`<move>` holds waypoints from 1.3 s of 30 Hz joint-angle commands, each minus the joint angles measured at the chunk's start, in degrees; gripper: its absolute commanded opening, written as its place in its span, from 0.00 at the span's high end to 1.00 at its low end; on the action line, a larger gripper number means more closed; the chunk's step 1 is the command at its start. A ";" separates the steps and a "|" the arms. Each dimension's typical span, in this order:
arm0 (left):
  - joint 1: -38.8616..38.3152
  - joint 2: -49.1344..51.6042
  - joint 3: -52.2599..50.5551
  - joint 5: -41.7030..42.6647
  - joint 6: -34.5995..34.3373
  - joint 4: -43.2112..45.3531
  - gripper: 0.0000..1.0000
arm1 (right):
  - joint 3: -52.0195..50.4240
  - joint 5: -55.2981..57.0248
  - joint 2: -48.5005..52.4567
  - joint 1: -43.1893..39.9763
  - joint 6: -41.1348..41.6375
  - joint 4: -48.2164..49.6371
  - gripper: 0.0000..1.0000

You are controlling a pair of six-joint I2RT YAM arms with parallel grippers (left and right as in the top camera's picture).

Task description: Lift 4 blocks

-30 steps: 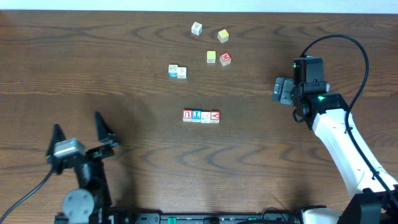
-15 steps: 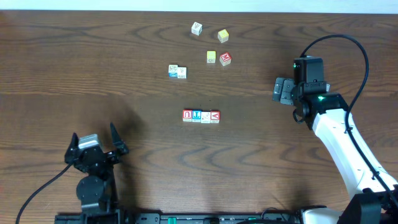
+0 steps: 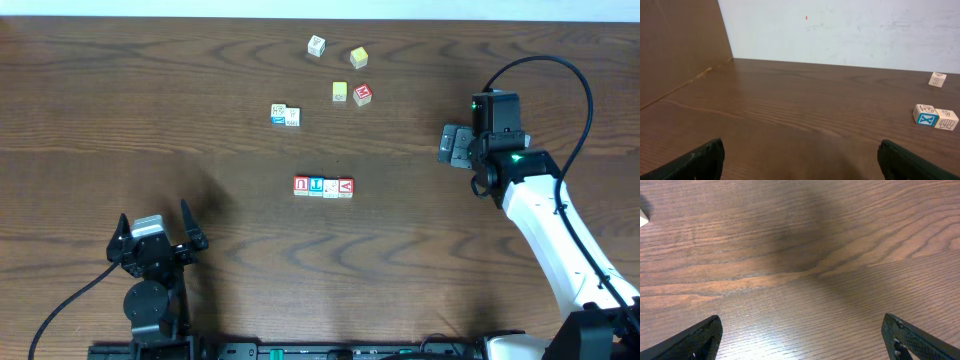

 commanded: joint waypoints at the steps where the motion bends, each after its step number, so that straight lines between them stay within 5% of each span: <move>1: 0.24 -0.26 -1.33 0.11 0.98 -1.97 0.02 | 0.42 0.59 -0.24 -0.09 -0.33 -0.02 0.01; 20: 0.24 -0.26 -1.33 0.11 0.98 -1.97 0.02 | 0.39 0.59 -3.41 0.24 -1.64 -3.72 0.01; 23: 0.24 -0.26 -1.33 0.11 0.98 -1.97 0.02 | 0.26 1.62 -10.47 1.46 -1.64 -0.44 0.01; 28: 0.24 -0.26 -1.33 0.11 0.98 -1.97 0.02 | -6.05 -0.66 -26.56 2.54 -1.68 18.71 0.01; 32: 0.24 -0.26 -1.33 0.11 0.98 -1.97 0.02 | -20.96 -0.90 -41.48 1.20 -3.34 32.68 0.01; 39: 0.24 -0.26 -1.33 0.11 0.98 -1.99 0.02 | -46.86 -6.71 -66.03 -3.37 -0.79 43.47 0.01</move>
